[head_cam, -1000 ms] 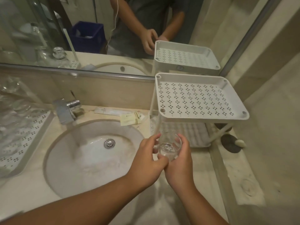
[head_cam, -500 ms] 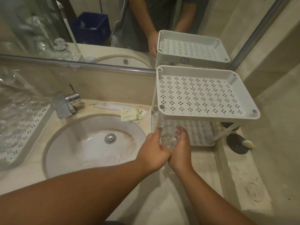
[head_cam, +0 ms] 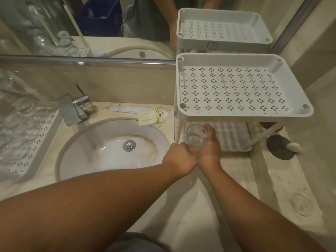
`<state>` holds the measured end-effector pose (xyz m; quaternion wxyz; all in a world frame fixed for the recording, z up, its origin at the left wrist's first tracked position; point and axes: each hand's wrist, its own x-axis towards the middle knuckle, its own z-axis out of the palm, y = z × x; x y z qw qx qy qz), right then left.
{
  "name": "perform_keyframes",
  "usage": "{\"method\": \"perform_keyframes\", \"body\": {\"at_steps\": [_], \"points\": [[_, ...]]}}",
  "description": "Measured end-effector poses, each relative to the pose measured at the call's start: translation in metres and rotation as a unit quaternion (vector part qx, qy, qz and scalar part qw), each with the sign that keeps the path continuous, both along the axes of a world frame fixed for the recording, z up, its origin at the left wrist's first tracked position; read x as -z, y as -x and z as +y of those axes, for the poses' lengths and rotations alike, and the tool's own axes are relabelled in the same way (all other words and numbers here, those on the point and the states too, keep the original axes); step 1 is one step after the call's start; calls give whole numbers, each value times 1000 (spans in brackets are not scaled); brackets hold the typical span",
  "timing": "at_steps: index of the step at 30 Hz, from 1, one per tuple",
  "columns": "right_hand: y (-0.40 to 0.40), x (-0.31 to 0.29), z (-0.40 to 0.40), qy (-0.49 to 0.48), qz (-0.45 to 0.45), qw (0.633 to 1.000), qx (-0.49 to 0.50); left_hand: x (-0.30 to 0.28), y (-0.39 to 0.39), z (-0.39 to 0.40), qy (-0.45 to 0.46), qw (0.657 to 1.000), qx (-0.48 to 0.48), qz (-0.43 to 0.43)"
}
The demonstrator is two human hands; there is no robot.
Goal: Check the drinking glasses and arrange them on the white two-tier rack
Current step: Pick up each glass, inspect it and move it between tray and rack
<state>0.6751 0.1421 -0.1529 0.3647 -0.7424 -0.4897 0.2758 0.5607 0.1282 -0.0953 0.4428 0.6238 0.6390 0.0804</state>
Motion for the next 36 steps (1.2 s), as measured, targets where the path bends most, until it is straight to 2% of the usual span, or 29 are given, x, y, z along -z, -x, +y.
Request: {"method": "perform_keyframes", "body": {"at_steps": [6, 10, 12, 16, 23, 27, 36], "points": [[1, 8, 12, 23, 4, 1000, -3, 17, 15, 5, 4, 990, 81, 112], [-3, 15, 16, 53, 17, 998, -11, 12, 22, 10, -80, 945, 163, 273], [-3, 18, 15, 58, 9, 998, -15, 8, 24, 13, -126, 922, 202, 306], [-4, 22, 14, 50, 9, 998, -28, 7, 24, 18, -142, 896, 227, 354], [-9, 23, 25, 53, -5, 998, -41, 3, 26, 22, -138, 895, 246, 345], [-8, 19, 32, 70, -31, 996, -34, 2, 29, 27, -119, 910, 250, 309], [1, 18, 43, 87, 69, 992, 52, 7, 30, 37, -120, 913, 263, 289]]}}
